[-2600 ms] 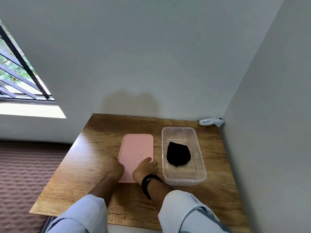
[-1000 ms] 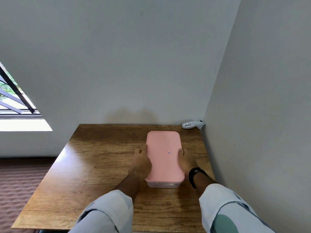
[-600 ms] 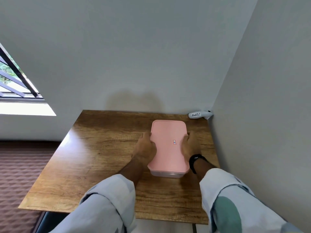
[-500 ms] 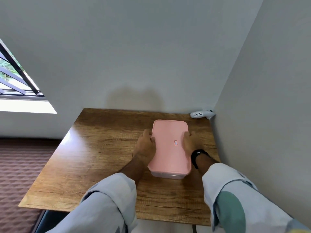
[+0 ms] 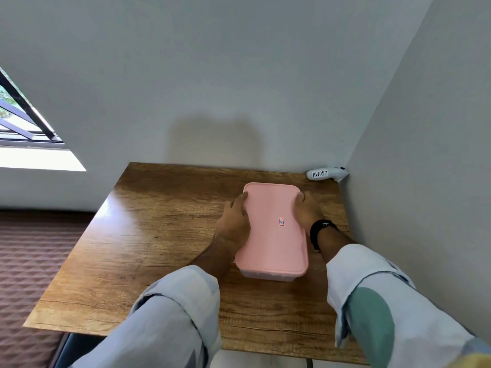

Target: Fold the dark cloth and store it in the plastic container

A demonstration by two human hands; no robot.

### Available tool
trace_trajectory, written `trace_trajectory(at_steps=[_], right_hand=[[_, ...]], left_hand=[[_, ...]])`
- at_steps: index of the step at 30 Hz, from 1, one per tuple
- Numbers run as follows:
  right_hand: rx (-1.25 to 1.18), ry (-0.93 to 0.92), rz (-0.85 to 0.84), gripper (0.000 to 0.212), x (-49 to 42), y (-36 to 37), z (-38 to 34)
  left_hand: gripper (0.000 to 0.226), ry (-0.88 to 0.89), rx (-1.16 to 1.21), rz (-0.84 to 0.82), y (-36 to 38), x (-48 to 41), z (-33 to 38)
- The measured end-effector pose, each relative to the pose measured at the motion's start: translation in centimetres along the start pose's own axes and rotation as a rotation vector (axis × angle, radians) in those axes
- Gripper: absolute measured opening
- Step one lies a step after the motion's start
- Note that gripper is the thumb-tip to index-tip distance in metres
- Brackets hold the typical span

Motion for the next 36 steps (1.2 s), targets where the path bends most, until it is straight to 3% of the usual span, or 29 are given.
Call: trace_trajectory(at_steps=[7, 11, 14, 18, 21, 25, 33, 36], right_hand=[[0.083, 0.006, 0.046, 0.055, 3.9, 0.1, 2.1], [0.231, -0.028, 0.129, 0.05, 7.4, -0.9, 3.9], [0.305, 0.001, 0.112, 0.043, 9.1, -1.7, 4.2], [0.133, 0.066, -0.035, 0.042, 10.1, -1.5, 4.2], [0.105, 0.035, 0.022, 0.04, 10.5, -0.8, 4.2], [0.123, 0.009, 0.118, 0.039, 10.5, -0.1, 4.7], [0.153, 0.051, 0.111, 0.051, 11.6, -0.9, 4.0], [0.209, -0.034, 0.237, 0.057, 13.8, -2.8, 2.0]], left_hand=[[0.059, -0.03, -0.121, -0.123, -0.4, 0.0, 0.7], [0.069, -0.015, -0.238, -0.282, -1.5, -0.2, 1.5], [0.072, -0.001, -0.201, -0.365, -2.3, 0.4, 2.2], [0.054, -0.102, -0.045, -0.161, -2.2, 3.1, 1.9], [0.038, -0.222, -0.12, -0.015, -1.6, 5.4, 1.5], [0.05, -0.289, -0.135, 0.011, -0.7, 7.7, 0.4], [0.05, -0.226, -0.04, -0.076, -2.4, 7.5, 0.7], [0.044, -0.083, -0.094, 0.113, -6.6, 8.2, 1.6]])
Point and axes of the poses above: each hand's wrist, its own x-axis away from the middle knuckle, its own y-axis out of the palm, z = x × y, the point moved 2 cm from there along -x, towards the middle knuckle, and after that the axes turned 6 degrees about y, right-handed, at the moved point
